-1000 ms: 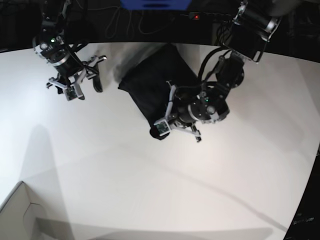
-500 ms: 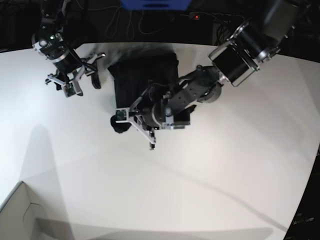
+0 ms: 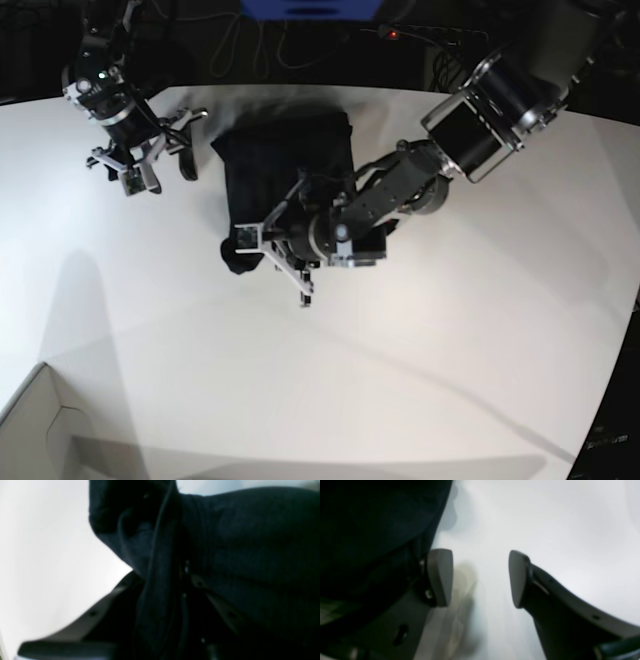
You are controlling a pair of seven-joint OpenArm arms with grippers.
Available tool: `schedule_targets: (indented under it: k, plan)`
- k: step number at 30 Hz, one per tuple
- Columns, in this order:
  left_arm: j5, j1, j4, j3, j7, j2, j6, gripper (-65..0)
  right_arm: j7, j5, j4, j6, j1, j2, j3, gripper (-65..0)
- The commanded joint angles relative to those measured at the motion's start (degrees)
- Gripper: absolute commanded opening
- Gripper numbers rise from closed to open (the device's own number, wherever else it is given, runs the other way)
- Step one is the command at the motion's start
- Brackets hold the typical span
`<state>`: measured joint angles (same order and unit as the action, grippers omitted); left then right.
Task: Layout the t-shirt on the table in an organized manner, then fold the t-shirt properly
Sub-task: 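Drag the folded bundle with the left gripper toward the table center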
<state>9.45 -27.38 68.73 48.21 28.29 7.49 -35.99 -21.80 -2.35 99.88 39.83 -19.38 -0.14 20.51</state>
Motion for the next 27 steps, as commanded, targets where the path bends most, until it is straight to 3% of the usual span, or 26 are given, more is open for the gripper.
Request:
schedule_targets:
  k: [1,6,9,14,21,27]
  plan:
    - [0.79,-1.68,0.94,-0.34,-1.00,-0.41,0.78,-54.6,1.63,0.99,1.18,0.17,0.26,0.19,0.10,-29.5]
    - [9.40,-1.33,3.14,-0.43,-1.00,-0.67,0.43,-50.6,1.63,0.99,1.18,0.17,0.26,0.19,0.10,-29.5]
    - [13.62,-1.06,5.16,-0.43,-0.91,-0.76,0.43,-43.2,1.63,0.99,1.18,0.17,0.26,0.19,0.10,-29.5]
    - [14.42,-0.80,7.45,-0.51,-0.91,-0.58,0.34,-32.5,1.63,0.99,1.18,0.17,0.26,0.19,0.01,-29.5]
    - [14.68,-0.89,10.96,-0.86,-0.91,-0.23,0.34,-32.4,1.71,0.99,1.18,0.17,0.26,0.19,0.01,-29.5]
    - [14.24,2.63,14.22,-16.69,-0.91,-0.06,0.25,-32.4,1.71,0.99,1.18,0.17,0.26,0.19,-0.07,-29.5]
